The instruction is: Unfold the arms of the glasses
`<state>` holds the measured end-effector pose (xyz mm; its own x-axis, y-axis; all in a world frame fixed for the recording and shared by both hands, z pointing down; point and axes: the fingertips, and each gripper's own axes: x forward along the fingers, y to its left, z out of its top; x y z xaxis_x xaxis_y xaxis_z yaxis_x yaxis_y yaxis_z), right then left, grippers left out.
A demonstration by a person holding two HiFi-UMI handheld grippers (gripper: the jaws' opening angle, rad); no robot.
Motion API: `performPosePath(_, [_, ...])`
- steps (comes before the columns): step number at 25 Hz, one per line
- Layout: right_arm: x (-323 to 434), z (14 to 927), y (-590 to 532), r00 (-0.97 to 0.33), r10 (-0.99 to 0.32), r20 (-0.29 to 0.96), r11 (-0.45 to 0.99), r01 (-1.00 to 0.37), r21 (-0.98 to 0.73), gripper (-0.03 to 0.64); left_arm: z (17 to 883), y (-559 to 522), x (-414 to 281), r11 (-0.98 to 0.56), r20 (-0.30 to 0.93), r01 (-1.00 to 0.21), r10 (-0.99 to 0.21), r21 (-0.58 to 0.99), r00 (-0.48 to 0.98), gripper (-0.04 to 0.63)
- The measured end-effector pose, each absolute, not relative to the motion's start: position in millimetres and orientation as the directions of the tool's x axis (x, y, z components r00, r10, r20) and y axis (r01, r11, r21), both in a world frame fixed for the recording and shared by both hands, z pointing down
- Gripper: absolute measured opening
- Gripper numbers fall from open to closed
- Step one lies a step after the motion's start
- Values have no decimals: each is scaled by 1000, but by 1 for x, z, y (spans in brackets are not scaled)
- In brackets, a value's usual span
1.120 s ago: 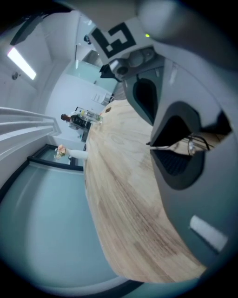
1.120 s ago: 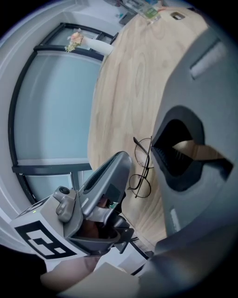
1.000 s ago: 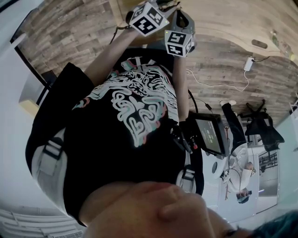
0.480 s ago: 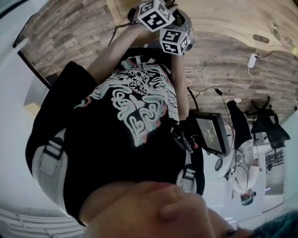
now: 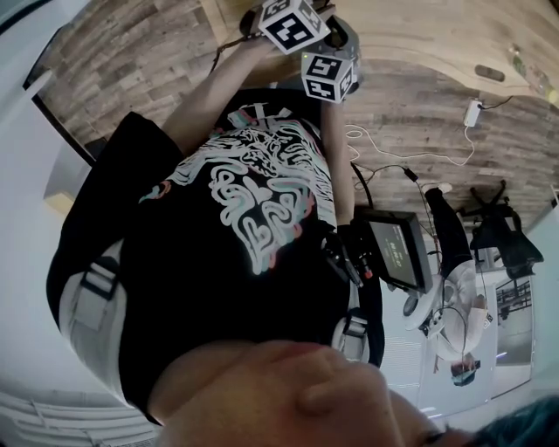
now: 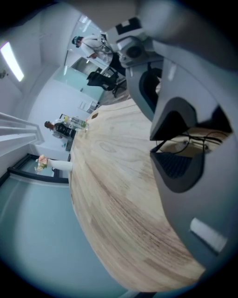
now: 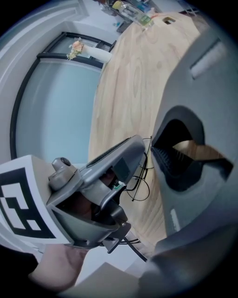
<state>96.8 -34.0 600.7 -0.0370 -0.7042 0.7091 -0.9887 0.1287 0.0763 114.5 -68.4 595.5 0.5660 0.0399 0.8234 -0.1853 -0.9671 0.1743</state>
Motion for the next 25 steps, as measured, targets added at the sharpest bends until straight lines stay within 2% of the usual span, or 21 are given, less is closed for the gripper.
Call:
performPosePath(6, [97,602,-37,-29,-706,708,127,-988,87,0,581,-67,111,-970,799,-152,64,191,598,54])
performPosePath(14, [102,604,-41,-15,-695,719,130,-986,105,0,569,-69,108,-955,769,-173,81,243,634,40])
performPosePath(19, [108,609,-40,-8,-689,725,113,-989,97,-2,562,-51,110,-936,719,-132,156,327,678,40])
performPosePath(25, [114,615,-42,-3,-681,732,100,-991,90,0,538,-57,91,-922,686,-158,140,353,714,41])
